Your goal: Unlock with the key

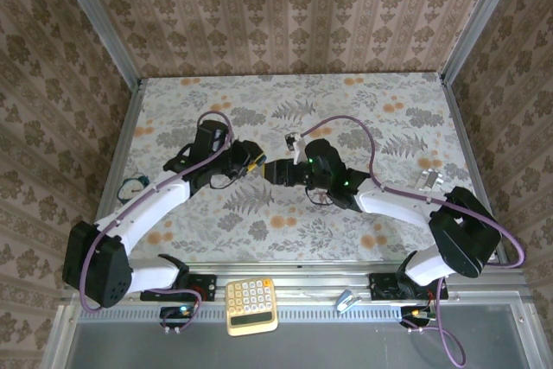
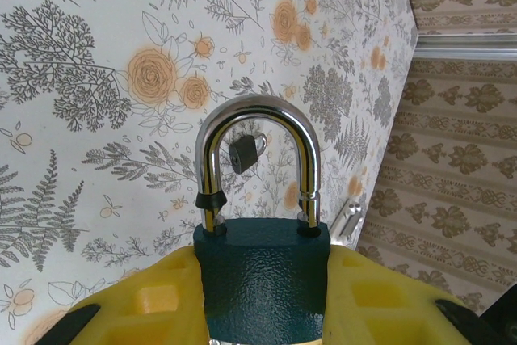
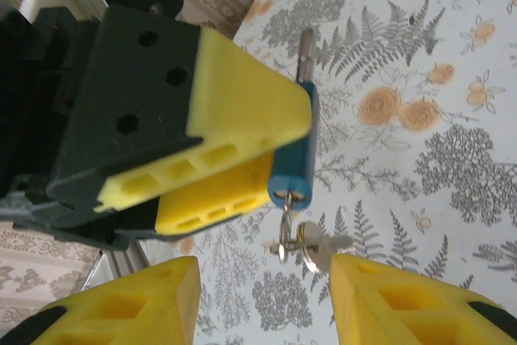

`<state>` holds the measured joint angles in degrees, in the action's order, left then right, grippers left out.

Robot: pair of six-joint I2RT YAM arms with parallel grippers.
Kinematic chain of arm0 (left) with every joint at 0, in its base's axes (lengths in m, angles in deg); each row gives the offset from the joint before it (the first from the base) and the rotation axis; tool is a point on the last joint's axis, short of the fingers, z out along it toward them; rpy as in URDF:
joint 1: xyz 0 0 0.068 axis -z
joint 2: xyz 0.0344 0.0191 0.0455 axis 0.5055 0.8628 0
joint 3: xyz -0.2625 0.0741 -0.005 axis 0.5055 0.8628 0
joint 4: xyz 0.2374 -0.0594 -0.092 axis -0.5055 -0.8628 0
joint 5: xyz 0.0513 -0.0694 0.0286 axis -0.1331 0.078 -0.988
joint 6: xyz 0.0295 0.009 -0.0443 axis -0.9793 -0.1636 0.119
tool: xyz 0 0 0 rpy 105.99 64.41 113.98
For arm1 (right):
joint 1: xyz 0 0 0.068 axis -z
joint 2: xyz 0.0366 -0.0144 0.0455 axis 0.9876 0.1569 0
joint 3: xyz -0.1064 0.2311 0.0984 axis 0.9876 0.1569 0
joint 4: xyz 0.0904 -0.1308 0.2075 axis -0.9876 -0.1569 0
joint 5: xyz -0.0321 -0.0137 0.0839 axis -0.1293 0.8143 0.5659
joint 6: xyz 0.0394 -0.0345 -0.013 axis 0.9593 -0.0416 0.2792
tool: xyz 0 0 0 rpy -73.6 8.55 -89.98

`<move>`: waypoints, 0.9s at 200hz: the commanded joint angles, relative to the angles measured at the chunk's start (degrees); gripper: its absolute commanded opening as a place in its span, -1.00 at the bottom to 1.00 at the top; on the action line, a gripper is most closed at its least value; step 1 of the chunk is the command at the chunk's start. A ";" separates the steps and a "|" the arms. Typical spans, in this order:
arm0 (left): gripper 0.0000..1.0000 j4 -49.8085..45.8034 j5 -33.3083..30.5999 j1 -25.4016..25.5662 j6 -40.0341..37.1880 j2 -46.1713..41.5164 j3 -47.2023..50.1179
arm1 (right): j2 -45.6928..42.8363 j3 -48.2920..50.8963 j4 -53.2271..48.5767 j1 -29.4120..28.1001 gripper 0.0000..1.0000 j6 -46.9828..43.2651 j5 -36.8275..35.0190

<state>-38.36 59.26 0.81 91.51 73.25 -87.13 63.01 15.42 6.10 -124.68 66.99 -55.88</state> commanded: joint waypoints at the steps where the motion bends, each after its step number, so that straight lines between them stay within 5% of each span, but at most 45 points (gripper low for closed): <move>1: -0.73 0.54 1.17 0.46 1.32 0.00 -2.45 | 1.88 -1.83 2.59 -0.49 -0.06 -1.85 -2.90; 83: -0.67 5.18 3.97 1.60 5.04 0.43 -1.25 | 5.11 -3.69 6.64 -0.57 -0.31 -1.38 -3.68; 126: -0.61 8.44 4.95 1.69 6.90 0.57 -0.62 | 5.70 -3.49 7.39 -0.57 -0.80 -1.94 -4.92; 180: -0.11 -0.09 2.98 -0.42 -1.90 -1.08 -3.73 | 2.31 -1.38 4.78 0.08 -0.99 -4.64 -3.19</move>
<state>-34.63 61.29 1.54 95.12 74.00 -87.17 68.01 13.26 11.19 -124.79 64.83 -59.88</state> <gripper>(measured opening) 0.419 0.162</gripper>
